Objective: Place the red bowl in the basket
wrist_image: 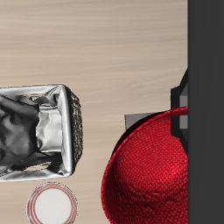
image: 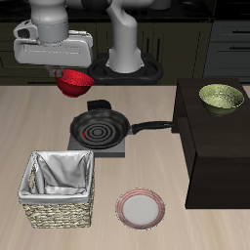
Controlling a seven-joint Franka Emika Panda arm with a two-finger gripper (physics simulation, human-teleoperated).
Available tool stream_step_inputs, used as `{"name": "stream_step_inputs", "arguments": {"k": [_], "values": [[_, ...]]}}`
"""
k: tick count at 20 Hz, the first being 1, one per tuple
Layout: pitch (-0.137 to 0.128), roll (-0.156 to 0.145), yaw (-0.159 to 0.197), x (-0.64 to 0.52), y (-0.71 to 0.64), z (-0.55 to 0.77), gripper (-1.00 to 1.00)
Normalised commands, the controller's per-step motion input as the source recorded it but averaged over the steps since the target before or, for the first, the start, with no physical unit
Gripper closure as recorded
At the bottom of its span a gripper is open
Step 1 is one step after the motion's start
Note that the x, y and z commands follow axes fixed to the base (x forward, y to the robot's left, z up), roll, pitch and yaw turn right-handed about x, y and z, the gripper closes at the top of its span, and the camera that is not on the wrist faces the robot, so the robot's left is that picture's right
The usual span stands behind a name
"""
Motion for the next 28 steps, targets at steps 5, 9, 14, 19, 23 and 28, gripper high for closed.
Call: {"name": "stream_step_inputs", "arguments": {"k": [5,9,14,19,23,28], "values": [[0.023,0.028,-0.033,0.36,0.13,0.14,1.0],[0.015,-0.012,-0.019,0.36,-0.01,0.11,1.0],[0.018,-0.003,-0.007,0.33,0.0,0.09,1.0],[0.005,-0.037,0.005,0.34,0.04,0.09,1.0],[0.004,-0.019,0.013,0.38,0.07,0.13,1.0],[-0.01,-0.027,0.015,0.36,0.1,0.12,1.0]]}}
